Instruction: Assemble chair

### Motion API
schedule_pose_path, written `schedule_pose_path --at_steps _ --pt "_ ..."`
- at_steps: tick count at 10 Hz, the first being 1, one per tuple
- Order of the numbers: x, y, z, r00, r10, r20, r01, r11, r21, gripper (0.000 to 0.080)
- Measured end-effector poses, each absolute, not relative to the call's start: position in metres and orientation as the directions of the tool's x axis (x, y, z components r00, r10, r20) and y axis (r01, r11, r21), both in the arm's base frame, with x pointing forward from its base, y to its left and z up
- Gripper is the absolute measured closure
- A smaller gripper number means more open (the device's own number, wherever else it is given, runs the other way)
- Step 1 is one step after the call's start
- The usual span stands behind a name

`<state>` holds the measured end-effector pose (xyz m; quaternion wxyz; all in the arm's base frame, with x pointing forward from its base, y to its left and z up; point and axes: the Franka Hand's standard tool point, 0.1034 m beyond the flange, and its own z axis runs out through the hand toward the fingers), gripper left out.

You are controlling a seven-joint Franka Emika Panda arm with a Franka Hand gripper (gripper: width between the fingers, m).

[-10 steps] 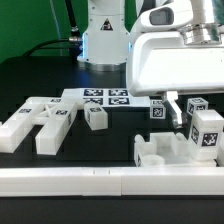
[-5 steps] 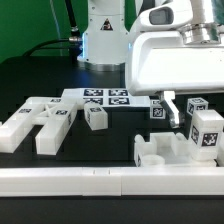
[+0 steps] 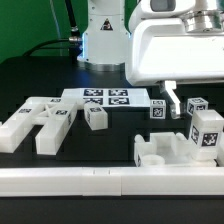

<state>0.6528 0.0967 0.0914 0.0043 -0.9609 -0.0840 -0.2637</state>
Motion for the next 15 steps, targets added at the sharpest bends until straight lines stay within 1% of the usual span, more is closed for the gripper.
schedule_pose_path --at_steps 1,3,4,5,6,7,10,11,12,13,15 --pt "0.6507 0.0971 0.0843 0.9 0.162 0.406 0.167 -0.986 0.023 0.0151" --pt "0.6542 0.0952 0.0824 0.949 0.163 0.271 0.167 -0.986 0.009 0.0151" --pt "0.6542 0.096 0.0812 0.96 0.165 0.227 0.168 -0.986 0.004 0.0151" --pt "0.6491 0.0978 0.08 0.976 0.166 0.142 0.168 -0.986 -0.006 0.0151" --pt "0.6519 0.0969 0.0823 0.981 0.168 0.092 0.17 -0.985 -0.012 0.0151" --pt "0.6574 0.095 0.0833 0.979 0.166 0.116 0.168 -0.986 -0.009 0.0151" --pt "0.6582 0.0942 0.0848 0.98 0.165 0.113 0.167 -0.986 -0.01 0.0151" --pt "0.658 0.0942 0.0844 0.98 0.165 0.112 0.167 -0.986 -0.01 0.0261" --pt "0.6579 0.0942 0.0844 0.98 0.165 0.112 0.167 -0.986 -0.01 0.0396" --pt "0.658 0.0944 0.0844 0.982 0.15 0.112 0.152 -0.988 -0.012 0.0511" --pt "0.658 0.0944 0.0844 0.984 0.139 0.112 0.141 -0.99 -0.013 0.0511"
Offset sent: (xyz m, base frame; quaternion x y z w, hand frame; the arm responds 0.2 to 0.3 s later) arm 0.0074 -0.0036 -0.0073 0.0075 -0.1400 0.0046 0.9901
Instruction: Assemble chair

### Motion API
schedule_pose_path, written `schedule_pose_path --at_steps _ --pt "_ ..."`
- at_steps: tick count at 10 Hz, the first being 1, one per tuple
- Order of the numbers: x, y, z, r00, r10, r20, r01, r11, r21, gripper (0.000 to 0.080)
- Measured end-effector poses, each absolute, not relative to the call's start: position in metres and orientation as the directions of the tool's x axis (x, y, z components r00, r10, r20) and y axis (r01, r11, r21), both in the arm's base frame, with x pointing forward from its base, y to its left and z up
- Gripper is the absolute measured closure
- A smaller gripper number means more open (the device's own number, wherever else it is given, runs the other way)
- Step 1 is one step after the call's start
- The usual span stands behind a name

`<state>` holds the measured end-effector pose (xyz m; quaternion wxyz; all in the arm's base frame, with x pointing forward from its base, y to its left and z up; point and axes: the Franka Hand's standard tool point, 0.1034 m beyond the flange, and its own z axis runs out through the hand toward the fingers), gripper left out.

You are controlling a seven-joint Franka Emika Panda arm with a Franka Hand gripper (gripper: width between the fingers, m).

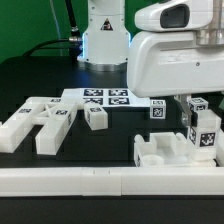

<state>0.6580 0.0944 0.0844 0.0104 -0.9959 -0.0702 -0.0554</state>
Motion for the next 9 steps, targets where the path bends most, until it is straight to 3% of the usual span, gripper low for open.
schedule_pose_path --at_steps 6,9 --pt "0.6577 0.0963 0.0841 0.933 -0.349 0.089 -0.343 -0.936 -0.077 0.051" --pt "0.6569 0.1002 0.0841 0.777 -0.628 0.048 -0.62 -0.776 -0.111 0.0509"
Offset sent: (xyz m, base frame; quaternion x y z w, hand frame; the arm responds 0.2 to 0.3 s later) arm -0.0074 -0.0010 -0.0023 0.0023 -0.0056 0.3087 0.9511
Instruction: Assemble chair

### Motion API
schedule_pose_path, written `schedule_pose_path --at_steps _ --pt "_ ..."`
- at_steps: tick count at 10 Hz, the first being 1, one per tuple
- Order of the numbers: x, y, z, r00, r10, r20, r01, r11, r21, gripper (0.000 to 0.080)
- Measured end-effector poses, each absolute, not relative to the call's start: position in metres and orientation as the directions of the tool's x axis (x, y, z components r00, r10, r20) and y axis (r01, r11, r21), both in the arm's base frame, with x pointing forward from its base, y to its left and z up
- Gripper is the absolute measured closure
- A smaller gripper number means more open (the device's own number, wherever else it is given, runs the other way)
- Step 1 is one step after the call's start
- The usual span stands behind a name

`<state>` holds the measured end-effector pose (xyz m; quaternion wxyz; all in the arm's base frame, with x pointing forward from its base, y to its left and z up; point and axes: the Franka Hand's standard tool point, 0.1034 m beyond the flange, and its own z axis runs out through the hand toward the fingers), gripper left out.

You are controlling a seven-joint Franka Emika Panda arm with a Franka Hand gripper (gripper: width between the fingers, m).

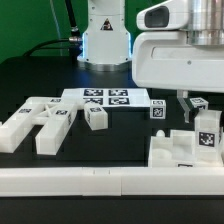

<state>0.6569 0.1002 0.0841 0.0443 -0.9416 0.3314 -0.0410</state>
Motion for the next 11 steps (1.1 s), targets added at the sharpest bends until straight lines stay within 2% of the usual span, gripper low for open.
schedule_pose_path --at_steps 3,5,6,7,8,9,11 --pt "0.656 0.105 0.084 0.669 -0.743 0.025 -0.735 -0.667 -0.12 0.0509" --pt "0.656 0.105 0.084 0.714 -0.699 0.034 -0.692 -0.712 -0.117 0.0509" --pt "0.656 0.105 0.084 0.756 -0.654 0.042 -0.646 -0.755 -0.114 0.0324" --pt "0.656 0.106 0.084 0.804 -0.592 0.051 -0.584 -0.804 -0.11 0.021" --pt "0.656 0.107 0.084 0.869 -0.49 0.065 -0.483 -0.87 -0.104 0.021" --pt "0.656 0.108 0.083 0.911 -0.406 0.073 -0.399 -0.912 -0.098 0.0162" --pt "0.653 0.113 0.079 0.97 -0.23 0.082 -0.224 -0.971 -0.083 0.0153"
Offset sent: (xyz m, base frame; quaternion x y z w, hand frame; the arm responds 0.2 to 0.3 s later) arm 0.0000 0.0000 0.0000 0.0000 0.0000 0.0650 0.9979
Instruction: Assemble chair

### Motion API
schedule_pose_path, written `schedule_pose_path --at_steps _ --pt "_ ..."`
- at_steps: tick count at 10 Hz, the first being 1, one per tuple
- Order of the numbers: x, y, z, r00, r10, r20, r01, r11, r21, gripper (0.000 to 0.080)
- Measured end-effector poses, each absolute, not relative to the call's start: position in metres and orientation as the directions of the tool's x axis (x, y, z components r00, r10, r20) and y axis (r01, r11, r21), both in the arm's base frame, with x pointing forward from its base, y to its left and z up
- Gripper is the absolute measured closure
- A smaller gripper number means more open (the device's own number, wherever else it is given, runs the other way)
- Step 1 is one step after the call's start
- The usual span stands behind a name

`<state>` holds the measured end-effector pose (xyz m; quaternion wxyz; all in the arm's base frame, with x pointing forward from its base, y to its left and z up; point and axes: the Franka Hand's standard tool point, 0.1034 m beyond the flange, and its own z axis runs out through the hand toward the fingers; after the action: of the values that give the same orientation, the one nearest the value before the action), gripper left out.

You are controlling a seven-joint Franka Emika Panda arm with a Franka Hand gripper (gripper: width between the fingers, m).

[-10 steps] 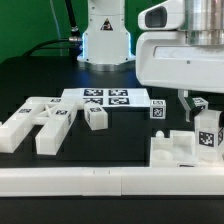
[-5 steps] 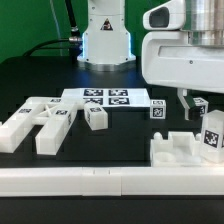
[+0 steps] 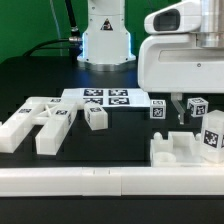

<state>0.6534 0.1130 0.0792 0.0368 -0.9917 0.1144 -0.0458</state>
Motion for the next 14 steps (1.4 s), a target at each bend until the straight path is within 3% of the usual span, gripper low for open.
schedule_pose_path --at_steps 8,10,11,12,13,14 --pt "0.6548 0.1104 0.0798 0.947 0.302 0.109 0.306 -0.952 -0.014 0.015" --pt "0.6545 0.1097 0.0794 0.946 0.304 0.109 0.307 -0.952 -0.013 0.015" --pt "0.6544 0.1096 0.0792 0.947 0.304 0.109 0.307 -0.952 -0.013 0.0272" --pt "0.6543 0.1096 0.0792 0.947 0.303 0.108 0.306 -0.952 -0.014 0.0455" --pt "0.6542 0.1098 0.0791 0.956 0.274 0.108 0.278 -0.961 -0.018 0.0509" --pt "0.6542 0.1097 0.079 0.956 0.274 0.108 0.277 -0.961 -0.017 0.0509"
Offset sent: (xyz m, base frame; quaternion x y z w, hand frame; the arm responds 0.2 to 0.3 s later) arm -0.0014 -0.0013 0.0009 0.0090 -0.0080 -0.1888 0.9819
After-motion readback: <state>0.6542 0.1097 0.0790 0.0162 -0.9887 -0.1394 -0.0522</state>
